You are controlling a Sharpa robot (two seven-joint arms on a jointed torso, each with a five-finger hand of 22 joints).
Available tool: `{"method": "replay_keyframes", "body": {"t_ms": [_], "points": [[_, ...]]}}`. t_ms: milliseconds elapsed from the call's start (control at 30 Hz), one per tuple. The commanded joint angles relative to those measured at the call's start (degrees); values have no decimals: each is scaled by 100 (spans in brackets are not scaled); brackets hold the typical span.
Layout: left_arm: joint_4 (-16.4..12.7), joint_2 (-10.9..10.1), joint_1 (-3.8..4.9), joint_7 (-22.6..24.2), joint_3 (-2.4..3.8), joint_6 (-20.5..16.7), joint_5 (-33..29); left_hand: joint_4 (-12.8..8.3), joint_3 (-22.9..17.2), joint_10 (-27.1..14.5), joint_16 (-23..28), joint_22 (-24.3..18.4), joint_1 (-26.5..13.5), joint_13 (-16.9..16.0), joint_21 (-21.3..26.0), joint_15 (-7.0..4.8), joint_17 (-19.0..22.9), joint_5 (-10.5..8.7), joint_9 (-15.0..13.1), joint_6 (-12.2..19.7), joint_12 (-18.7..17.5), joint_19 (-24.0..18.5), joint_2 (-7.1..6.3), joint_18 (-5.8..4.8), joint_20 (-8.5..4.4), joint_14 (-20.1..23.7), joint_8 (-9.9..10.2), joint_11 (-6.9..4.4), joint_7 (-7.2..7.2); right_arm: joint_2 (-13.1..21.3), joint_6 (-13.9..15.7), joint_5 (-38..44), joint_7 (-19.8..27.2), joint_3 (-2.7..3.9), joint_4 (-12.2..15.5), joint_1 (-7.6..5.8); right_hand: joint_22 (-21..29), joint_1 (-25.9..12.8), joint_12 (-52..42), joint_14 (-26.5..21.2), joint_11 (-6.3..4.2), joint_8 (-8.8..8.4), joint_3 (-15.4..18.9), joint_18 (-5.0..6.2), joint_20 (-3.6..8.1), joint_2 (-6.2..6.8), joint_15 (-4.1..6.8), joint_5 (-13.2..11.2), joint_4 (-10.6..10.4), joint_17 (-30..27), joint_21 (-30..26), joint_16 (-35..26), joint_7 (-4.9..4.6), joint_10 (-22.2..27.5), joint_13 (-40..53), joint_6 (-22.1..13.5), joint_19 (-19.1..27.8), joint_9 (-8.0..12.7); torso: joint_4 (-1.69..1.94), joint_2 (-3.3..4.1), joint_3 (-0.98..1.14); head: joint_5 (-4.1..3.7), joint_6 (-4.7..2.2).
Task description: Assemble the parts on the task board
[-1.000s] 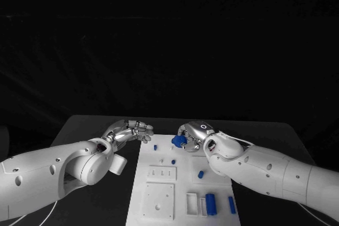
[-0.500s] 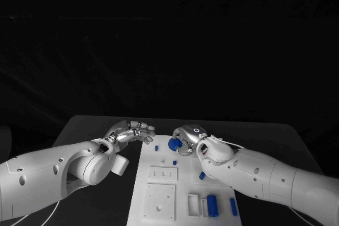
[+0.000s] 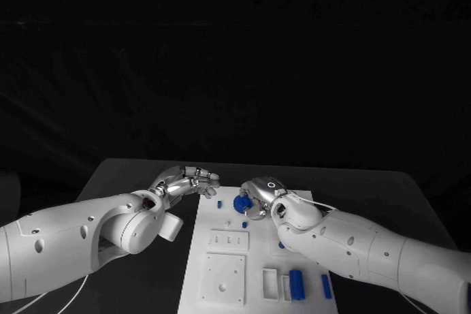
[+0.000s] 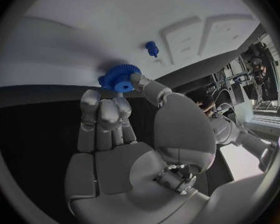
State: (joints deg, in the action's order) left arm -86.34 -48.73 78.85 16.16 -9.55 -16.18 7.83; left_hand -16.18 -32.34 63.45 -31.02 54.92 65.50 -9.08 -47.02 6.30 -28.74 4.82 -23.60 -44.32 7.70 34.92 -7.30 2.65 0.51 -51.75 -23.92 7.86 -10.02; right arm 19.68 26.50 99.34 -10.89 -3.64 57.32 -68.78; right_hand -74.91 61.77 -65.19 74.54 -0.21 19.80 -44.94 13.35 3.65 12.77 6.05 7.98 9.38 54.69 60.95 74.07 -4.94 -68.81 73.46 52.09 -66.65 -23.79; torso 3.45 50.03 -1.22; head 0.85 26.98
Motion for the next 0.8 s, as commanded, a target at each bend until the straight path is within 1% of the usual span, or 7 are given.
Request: {"method": "replay_keyframes", "body": {"t_ms": [33, 233, 333, 433, 500, 567, 800], "points": [[-2, 19, 7, 52, 6, 119, -9, 28, 19, 15, 30, -6, -68, -7, 30, 9, -6, -38, -8, 6, -21, -21, 12, 106, 16, -33, 25, 25, -37, -38, -27, 85, 16, -14, -53, 21, -14, 8, 31, -3, 9, -8, 5, 165, 12, 42, 31, -34, 24, 8, 6, -38, -140, 34, -11, 326, -3, -106, -3, -4, -4, 7, -2], [8, 45, 7, 50, 6, 135, -30, 27, 18, 14, 32, -7, -68, -7, 31, 9, -6, -39, -9, 7, -25, -22, 13, 106, 15, -33, 26, 25, -38, -127, 14, 128, -36, -41, -207, 57, -17, 0, 77, -3, 28, -56, 33, 165, 11, 72, 13, -72, 33, 12, -6, -53, -161, 71, -39, 253, 2, -92, -8, 0, -4, -2, -16], [15, 52, 7, 49, 6, 147, -31, 26, 18, 14, 33, -7, -67, -7, 31, 9, -7, -39, -9, 9, -27, -22, 13, 107, 15, -33, 28, 25, -39, -155, 11, 126, -38, -43, -241, 62, -17, 7, 174, -3, 67, -131, 55, 165, 9, 109, -24, -227, 36, 16, -28, -77, -202, 153, -99, 135, 8, -63, -4, -2, -2, -2, -16], [20, 56, 7, 49, 6, 151, -33, 26, 19, 13, 34, -7, -69, -7, 32, 9, -7, -41, -9, 11, -29, -23, 12, 106, 16, -33, 30, 26, -40, -181, 9, 117, -47, -44, -271, 62, -16, -5, 253, -2, 98, -183, 74, 165, 1, 147, -54, -330, 14, 20, -44, -95, -234, 222, -149, 56, 11, -38, -10, -4, -6, 2, -5], [26, 60, 7, 47, 6, 152, -33, 27, 22, 12, 36, -7, -73, -7, 32, 10, -8, -42, -9, 13, -32, -24, 10, 106, 16, -32, 32, 27, -41, -188, 28, 86, -45, -44, -282, 62, -17, -77, 290, -2, 116, -211, 147, 165, -8, 209, -70, -482, -25, 23, -50, -108, -252, 255, -173, 12, 6, -26, -11, -3, -6, -4, -6], [33, 65, 7, 43, 6, 151, -34, 28, 23, 11, 37, -7, -76, -7, 33, 10, -8, -44, -9, 14, -35, -24, 9, 105, 16, -32, 33, 28, -42, -192, 33, 50, -38, -45, -290, 62, -19, -169, 329, -2, 149, -290, 294, 165, -12, 262, -102, -499, -49, 29, -56, -117, -289, 299, -197, -134, 0, 5, -11, -2, -4, -2, -9], [37, 63, 7, 30, 6, 146, -34, 28, 26, 8, 41, -8, -81, -6, 34, 11, -10, -47, -10, 21, -42, -25, 4, 105, 17, -31, 39, 30, -46, -163, 133, -42, -13, -45, -254, 62, -21, -350, 357, -10, 203, -365, 618, 165, -16, 337, -152, -515, -112, 47, -82, -136, -345, 355, -215, -294, 9, 24, -18, -5, -1, 8, 6]]}}
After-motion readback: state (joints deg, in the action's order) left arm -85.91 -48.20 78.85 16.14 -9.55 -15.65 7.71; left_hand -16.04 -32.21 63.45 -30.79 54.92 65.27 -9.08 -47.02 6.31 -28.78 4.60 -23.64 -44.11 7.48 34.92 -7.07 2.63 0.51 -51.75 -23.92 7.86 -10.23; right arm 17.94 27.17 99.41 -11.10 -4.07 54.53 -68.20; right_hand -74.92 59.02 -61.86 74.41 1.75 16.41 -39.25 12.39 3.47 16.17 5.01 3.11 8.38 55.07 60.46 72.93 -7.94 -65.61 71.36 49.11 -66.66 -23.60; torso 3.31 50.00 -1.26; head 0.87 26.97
